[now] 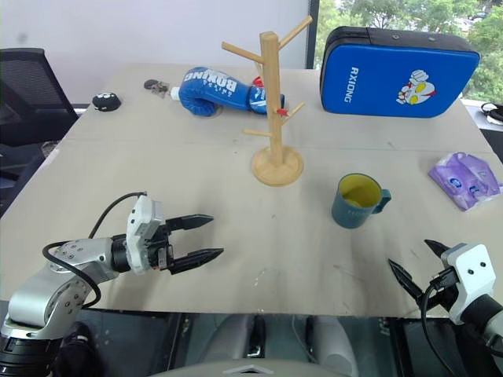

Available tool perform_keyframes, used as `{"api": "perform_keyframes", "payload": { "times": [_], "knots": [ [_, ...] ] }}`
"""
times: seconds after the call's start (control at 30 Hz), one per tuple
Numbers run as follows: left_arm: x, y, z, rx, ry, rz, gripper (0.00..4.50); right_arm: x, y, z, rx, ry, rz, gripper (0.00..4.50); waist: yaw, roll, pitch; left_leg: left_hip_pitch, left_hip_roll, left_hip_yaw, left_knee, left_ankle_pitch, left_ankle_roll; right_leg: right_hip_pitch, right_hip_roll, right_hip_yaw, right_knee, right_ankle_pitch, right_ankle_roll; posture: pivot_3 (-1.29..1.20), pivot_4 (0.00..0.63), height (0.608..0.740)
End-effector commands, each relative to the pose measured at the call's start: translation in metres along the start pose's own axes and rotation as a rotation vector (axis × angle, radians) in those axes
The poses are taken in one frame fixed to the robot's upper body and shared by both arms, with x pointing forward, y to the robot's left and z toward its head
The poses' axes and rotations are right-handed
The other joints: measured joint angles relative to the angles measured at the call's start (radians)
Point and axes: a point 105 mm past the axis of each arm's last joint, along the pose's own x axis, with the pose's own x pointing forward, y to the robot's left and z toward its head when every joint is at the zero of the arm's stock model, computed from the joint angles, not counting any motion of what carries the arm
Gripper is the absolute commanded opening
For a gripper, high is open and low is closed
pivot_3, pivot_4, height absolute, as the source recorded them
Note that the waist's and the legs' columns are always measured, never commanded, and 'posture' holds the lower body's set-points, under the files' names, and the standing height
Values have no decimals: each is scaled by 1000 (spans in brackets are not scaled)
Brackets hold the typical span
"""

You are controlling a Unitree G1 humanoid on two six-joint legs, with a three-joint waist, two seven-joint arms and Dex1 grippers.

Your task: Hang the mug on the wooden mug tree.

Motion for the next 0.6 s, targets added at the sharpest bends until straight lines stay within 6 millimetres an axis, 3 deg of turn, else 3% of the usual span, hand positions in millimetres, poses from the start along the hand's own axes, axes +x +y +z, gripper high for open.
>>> {"api": "perform_keyframes", "payload": {
  "times": [0.03, 0.1, 0.17, 0.4, 0.5, 0.53, 0.6],
  "knots": [
    [2, -5, 16, 55, -42, -34, 4500, 3, 2, 14, -26, -43, -24, 4481, 0, 0, 0, 0, 0, 0, 0, 0, 0, 0, 0, 0, 0, 0, 0, 0, 150, 740],
    [6, -10, 30, 65, -103, -91, 4500, 15, 5, 18, -15, -75, -70, 4481, 0, -1, 0, 0, 0, 0, -1, 0, 0, 0, 2, 0, 0, 0, 0, 0, 150, 740],
    [6, -21, 38, 81, -129, -189, 4500, 27, -5, 18, -9, -88, -163, 4481, -2, -1, 0, -1, 0, 0, -1, 0, 0, 0, 2, -1, 0, 0, 0, 0, 150, 740],
    [10, -36, 48, 125, -144, -295, 4500, 56, -19, 21, 57, -135, -243, 4481, -2, 0, 0, 0, -1, 1, 0, 0, 0, 0, 4, 1, 0, 0, 0, 0, 150, 740],
    [10, -37, 49, 130, -144, -291, 4500, 65, -21, 23, 77, -154, -243, 3676, -2, 0, 0, 0, -1, 1, 0, 0, 0, 0, 4, 1, 0, 0, 0, 0, 150, 740],
    [9, -36, 49, 133, -142, -285, 4500, 70, -21, 24, 84, -161, -236, 3089, -2, 0, 0, 0, -1, 1, -1, 0, 0, 0, 4, 1, 0, 0, 0, 0, 150, 740],
    [7, -35, 49, 141, -139, -267, 4500, 77, -22, 23, 86, -163, -231, 3089, -2, 0, 0, 0, -1, 1, 0, 0, 0, 0, 4, 1, 0, 0, 0, 0, 150, 740]
  ]
}}
